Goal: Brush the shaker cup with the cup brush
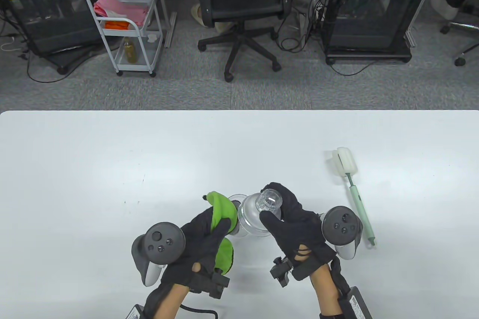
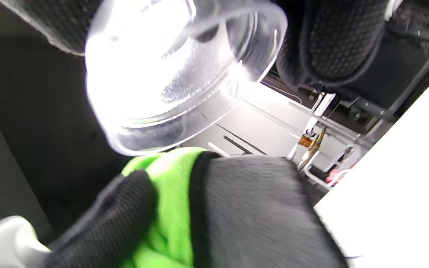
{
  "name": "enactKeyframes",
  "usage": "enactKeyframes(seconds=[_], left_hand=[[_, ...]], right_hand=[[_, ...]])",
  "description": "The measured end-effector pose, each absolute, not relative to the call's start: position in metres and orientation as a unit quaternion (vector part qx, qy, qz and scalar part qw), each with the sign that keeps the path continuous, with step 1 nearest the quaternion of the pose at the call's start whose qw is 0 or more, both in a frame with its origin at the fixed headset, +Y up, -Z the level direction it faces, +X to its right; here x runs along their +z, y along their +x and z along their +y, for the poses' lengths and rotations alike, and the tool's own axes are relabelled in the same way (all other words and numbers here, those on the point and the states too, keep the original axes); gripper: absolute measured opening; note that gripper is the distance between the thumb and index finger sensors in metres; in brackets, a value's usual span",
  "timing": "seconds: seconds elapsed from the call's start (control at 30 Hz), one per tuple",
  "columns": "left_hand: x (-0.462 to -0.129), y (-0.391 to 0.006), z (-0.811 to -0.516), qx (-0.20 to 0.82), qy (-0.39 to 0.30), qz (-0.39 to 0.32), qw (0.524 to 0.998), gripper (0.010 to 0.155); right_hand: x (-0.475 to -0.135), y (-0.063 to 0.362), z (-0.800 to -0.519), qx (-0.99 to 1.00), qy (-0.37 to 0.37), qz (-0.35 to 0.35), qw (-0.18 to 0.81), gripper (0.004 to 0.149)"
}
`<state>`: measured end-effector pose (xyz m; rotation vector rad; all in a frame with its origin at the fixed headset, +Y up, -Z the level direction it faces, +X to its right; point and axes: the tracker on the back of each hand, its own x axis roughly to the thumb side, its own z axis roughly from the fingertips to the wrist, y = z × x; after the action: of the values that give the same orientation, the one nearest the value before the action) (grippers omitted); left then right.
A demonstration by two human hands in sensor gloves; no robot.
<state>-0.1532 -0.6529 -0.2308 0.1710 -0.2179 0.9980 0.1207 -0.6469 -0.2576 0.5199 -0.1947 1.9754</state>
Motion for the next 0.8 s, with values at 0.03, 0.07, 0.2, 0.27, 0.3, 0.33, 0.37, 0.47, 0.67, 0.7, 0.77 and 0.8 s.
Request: enactKeyframes(seconds=[0.03,0.07,0.2,0.27,0.3,0.33,0.37,0.47,0.67,0.7,0.77,0.8], left_hand=[[-0.231,-0.153,-0.654,0.495,0.076,-0.111,0.858,0.051],[-0.232,-0.15,-0.655,0.525,0.058,-0.123,0.84,0.053],[-0.234,-0.146,-0.661,0.564,0.016,-0.146,0.813,0.069],[-0.236,-0.147,-0.661,0.557,0.008,-0.158,0.815,0.071],[-0.236,-0.149,-0.662,0.563,0.007,-0.156,0.812,0.071],[-0.237,-0.149,-0.662,0.576,0.006,-0.161,0.801,0.072],[-0.238,-0.15,-0.663,0.587,-0.003,-0.166,0.792,0.074],[-0.239,-0.149,-0.665,0.595,-0.006,-0.165,0.787,0.077],[-0.243,-0.147,-0.67,0.597,-0.008,-0.164,0.785,0.08],[-0.244,-0.146,-0.67,0.602,-0.005,-0.162,0.782,0.08],[-0.244,-0.147,-0.669,0.593,0.013,-0.16,0.789,0.079],[-0.244,-0.148,-0.668,0.592,0.019,-0.155,0.791,0.079]], right_hand=[[-0.256,0.117,-0.647,0.837,0.22,-0.075,0.496,0.078],[-0.255,0.111,-0.646,0.851,0.228,-0.068,0.468,0.078],[-0.25,0.088,-0.646,0.875,0.239,-0.071,0.414,0.079],[-0.248,0.081,-0.647,0.88,0.248,-0.069,0.4,0.076],[-0.248,0.08,-0.648,0.879,0.247,-0.071,0.401,0.075],[-0.248,0.079,-0.648,0.874,0.252,-0.068,0.411,0.075],[-0.248,0.078,-0.649,0.866,0.256,-0.062,0.424,0.075],[-0.249,0.078,-0.649,0.851,0.256,-0.053,0.455,0.075],[-0.25,0.082,-0.652,0.84,0.206,-0.08,0.496,0.074],[-0.249,0.082,-0.652,0.844,0.197,-0.089,0.49,0.074],[-0.248,0.082,-0.654,0.844,0.196,-0.091,0.491,0.076],[-0.249,0.082,-0.654,0.837,0.208,-0.088,0.498,0.078]])
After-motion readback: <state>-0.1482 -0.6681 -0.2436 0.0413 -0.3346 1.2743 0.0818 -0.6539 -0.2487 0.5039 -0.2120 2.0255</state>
